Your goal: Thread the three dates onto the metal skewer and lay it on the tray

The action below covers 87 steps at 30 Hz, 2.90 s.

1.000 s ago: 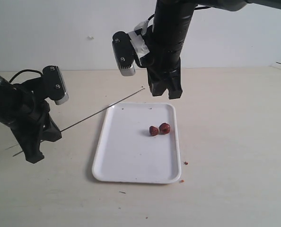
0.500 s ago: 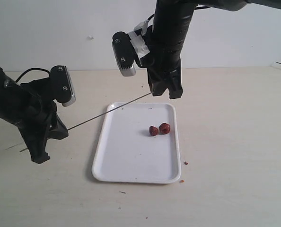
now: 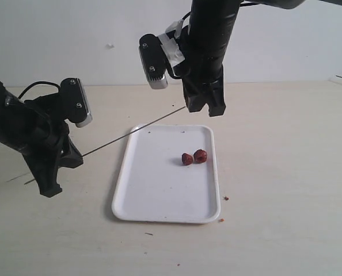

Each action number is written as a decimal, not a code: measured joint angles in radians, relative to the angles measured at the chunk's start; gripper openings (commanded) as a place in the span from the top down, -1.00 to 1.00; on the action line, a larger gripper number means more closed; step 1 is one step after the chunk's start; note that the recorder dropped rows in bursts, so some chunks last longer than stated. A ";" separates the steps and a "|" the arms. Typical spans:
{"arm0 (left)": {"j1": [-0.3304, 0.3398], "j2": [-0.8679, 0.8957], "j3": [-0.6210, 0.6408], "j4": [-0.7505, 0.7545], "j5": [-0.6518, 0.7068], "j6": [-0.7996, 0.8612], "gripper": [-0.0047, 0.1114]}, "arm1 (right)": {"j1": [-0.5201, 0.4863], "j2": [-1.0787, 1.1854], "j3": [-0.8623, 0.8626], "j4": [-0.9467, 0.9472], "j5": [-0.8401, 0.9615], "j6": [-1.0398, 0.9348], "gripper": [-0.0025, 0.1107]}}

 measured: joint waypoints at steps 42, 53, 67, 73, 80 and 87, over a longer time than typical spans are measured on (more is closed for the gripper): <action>0.000 0.064 0.000 0.081 -0.144 -0.045 0.92 | 0.000 -0.040 0.002 0.049 0.000 0.014 0.44; 0.000 0.042 0.000 0.098 -0.194 -0.045 0.92 | 0.000 -0.040 0.002 -0.005 0.000 0.013 0.44; 0.000 0.035 0.000 0.091 -0.145 -0.034 0.92 | 0.000 -0.005 0.002 -0.052 0.000 0.005 0.44; 0.000 0.035 0.000 0.071 -0.145 -0.019 0.92 | 0.000 0.000 0.002 -0.015 0.000 0.002 0.44; 0.000 0.035 0.000 0.067 -0.145 -0.004 0.92 | 0.000 0.010 0.002 -0.013 -0.020 0.002 0.44; 0.000 0.035 0.000 0.064 -0.131 0.004 0.92 | 0.000 0.016 0.002 -0.013 -0.038 0.002 0.44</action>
